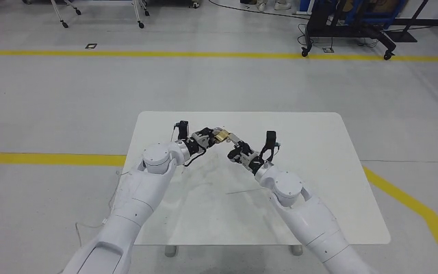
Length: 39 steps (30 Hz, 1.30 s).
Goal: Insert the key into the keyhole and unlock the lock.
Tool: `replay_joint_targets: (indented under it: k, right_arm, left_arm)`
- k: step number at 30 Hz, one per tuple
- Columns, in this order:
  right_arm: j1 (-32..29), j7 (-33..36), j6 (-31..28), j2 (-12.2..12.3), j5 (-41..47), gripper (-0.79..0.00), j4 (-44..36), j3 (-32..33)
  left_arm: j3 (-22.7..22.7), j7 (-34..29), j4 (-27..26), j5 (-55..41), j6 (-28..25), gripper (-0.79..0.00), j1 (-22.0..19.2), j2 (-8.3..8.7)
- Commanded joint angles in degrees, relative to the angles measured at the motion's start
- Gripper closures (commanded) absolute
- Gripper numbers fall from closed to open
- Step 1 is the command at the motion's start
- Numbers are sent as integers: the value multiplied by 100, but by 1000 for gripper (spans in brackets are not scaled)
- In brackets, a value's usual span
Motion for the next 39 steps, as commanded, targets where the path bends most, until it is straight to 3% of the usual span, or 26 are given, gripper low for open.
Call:
replay_joint_targets:
  k: [1, 4, 5, 6, 8, 17, 31, 35, 39]
  right_arm:
    - [0, 0, 0, 0, 0, -785, 0, 0]
    - [-55, 93, -93, -3, 164, -785, -76, 32]
    - [-115, 251, -176, 7, 337, -523, -113, 108]
    - [-169, 463, -260, 26, 524, -326, -140, 226]
    - [-259, 940, -281, 74, 843, 0, -174, 466]
    - [-435, 2749, 138, 212, 1792, 0, -173, 981]
    - [27, 3155, 38, 110, 2456, 0, 496, 749]
    - [95, 3157, 33, 94, 2460, -92, 583, 698]
    - [94, 3185, 32, 97, 2452, -95, 591, 704]
  left_arm:
    - [-30, 29, -80, 65, -168, 0, 49, 15]
    - [-71, 95, -220, 205, -428, 0, 122, 39]
    - [-85, 119, -261, 244, -502, 0, 149, 47]
    - [-101, 126, -312, 268, -599, 0, 178, 53]
    - [-125, 151, -416, 360, -811, 0, 234, 68]
    - [-207, 207, -802, 582, -1418, 0, 499, 116]
    - [-81, 55, -879, 606, -1442, 0, 546, 104]
    - [-103, 23, -837, 537, -1436, 0, 517, 104]
    - [-121, 2, -804, 481, -1430, 0, 497, 104]
